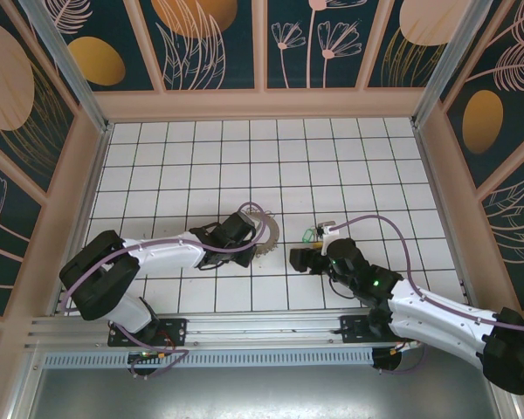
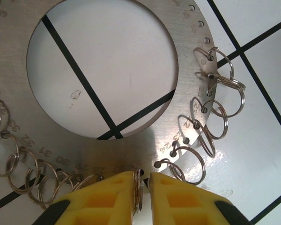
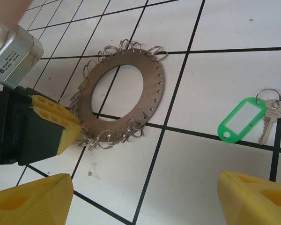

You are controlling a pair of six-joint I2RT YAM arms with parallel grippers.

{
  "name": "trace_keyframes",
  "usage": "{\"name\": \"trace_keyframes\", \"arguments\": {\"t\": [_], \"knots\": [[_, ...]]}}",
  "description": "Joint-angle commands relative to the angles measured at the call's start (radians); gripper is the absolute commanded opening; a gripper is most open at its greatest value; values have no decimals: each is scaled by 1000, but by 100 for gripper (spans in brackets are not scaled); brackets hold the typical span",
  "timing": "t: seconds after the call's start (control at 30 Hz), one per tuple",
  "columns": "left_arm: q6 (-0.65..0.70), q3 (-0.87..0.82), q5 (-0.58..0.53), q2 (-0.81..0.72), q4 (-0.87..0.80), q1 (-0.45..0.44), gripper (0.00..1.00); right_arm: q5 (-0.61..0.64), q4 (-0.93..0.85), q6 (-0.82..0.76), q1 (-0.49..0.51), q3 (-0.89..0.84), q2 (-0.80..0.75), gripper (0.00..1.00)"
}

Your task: Put the keys on the keyring

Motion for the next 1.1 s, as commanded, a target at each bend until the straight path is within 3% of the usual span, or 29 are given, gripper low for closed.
{"name": "trace_keyframes", "arguments": {"t": [0.0, 0.3, 0.57, 1.07], "knots": [[3, 24, 10, 15, 13, -7, 17, 36, -21, 2, -7, 0, -15, 81], [6, 31, 6, 25, 8, -6, 14, 34, -23, -11, -12, 16, -8, 82], [9, 30, 12, -13, -7, -7, 0, 34, -35, -25, -20, 25, -9, 82], [128, 93, -39, -164, -153, -7, 0, 28, -75, -65, -23, 35, -95, 81]]}}
